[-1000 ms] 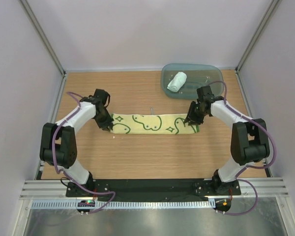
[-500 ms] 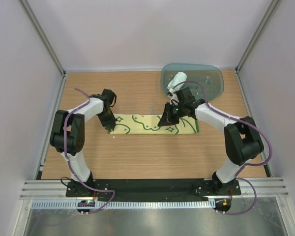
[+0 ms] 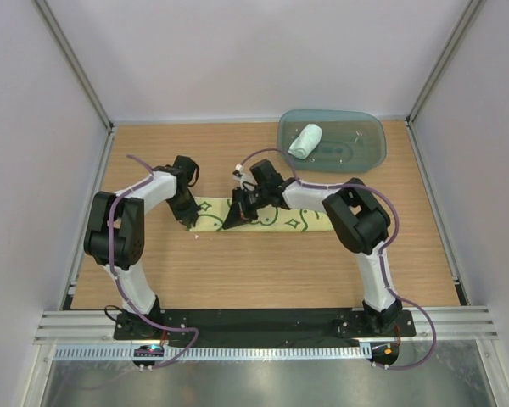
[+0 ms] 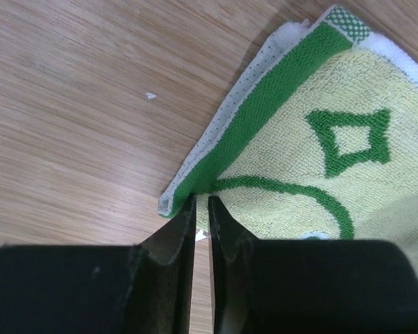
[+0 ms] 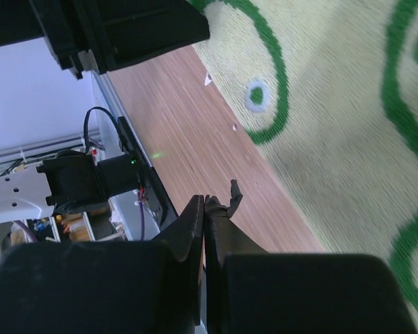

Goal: Roll the towels
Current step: Fold the towel

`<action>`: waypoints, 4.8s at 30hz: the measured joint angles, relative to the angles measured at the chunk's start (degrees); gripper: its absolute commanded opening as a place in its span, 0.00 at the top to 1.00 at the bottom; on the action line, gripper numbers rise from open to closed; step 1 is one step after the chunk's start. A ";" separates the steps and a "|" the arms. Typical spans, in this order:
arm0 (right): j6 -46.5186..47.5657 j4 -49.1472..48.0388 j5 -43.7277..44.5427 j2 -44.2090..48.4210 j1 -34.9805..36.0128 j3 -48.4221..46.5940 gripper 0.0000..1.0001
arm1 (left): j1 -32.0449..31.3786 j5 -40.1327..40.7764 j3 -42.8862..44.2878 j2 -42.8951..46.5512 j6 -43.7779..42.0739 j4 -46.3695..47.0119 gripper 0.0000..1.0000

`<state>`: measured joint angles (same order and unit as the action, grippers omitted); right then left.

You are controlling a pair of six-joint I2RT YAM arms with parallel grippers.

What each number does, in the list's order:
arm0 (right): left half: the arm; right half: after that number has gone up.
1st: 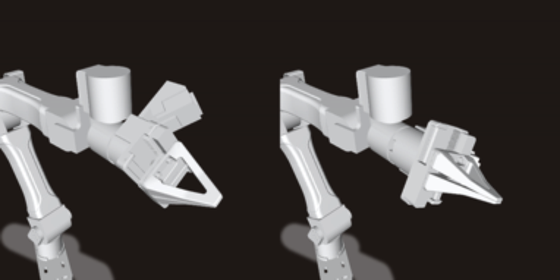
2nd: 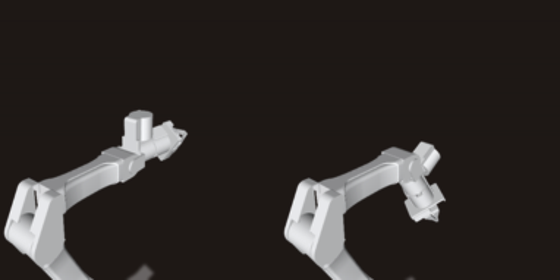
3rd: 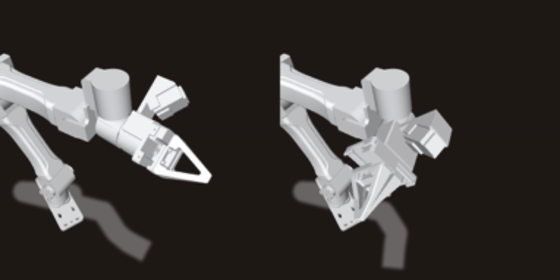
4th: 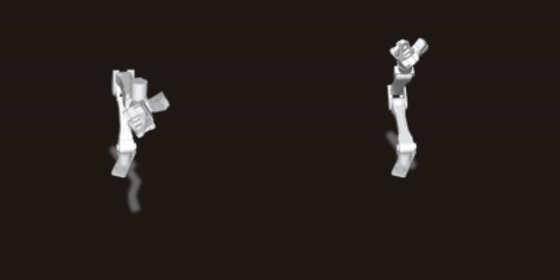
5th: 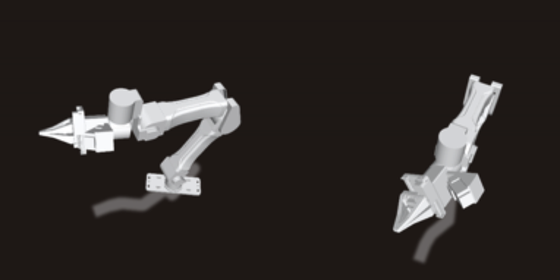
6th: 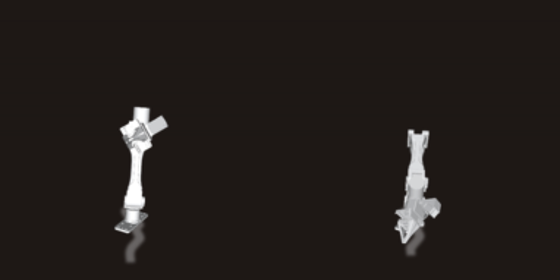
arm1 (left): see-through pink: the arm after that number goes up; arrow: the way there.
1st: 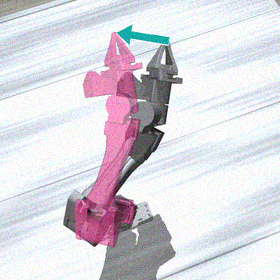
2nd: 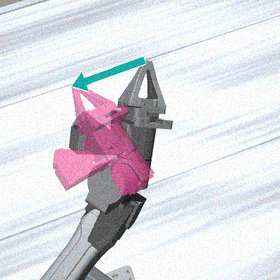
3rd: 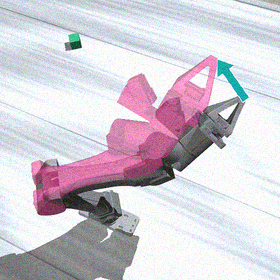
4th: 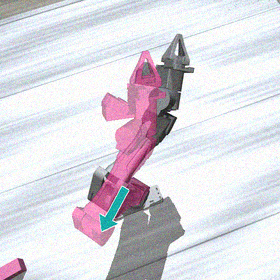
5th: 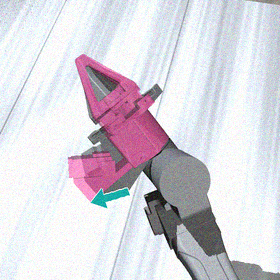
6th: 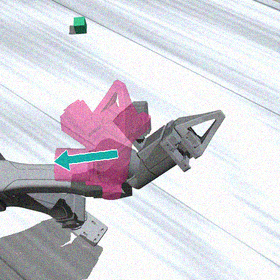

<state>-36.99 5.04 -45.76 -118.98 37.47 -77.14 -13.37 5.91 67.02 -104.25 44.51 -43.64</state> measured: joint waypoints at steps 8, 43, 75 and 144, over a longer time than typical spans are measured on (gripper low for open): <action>-7.28 -9.94 -2.60 -11.13 3.56 -5.64 0.99 | 0.09 0.00 -0.39 0.35 -0.24 0.33 0.90; -10.36 -24.87 -10.38 -1.92 -13.11 21.75 0.99 | 2.10 2.45 -0.83 0.85 -3.04 -0.31 0.98; -11.04 -30.88 -3.28 19.23 -33.88 43.17 0.99 | 2.40 5.57 0.48 -0.28 -3.65 -2.69 0.99; -5.70 9.20 18.86 53.33 -44.98 51.89 0.47 | 2.73 0.90 -2.16 31.12 -10.56 -4.83 0.48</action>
<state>-42.70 14.24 -26.89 -65.65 -7.51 -25.26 -10.63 6.81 64.86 -73.12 33.95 -48.47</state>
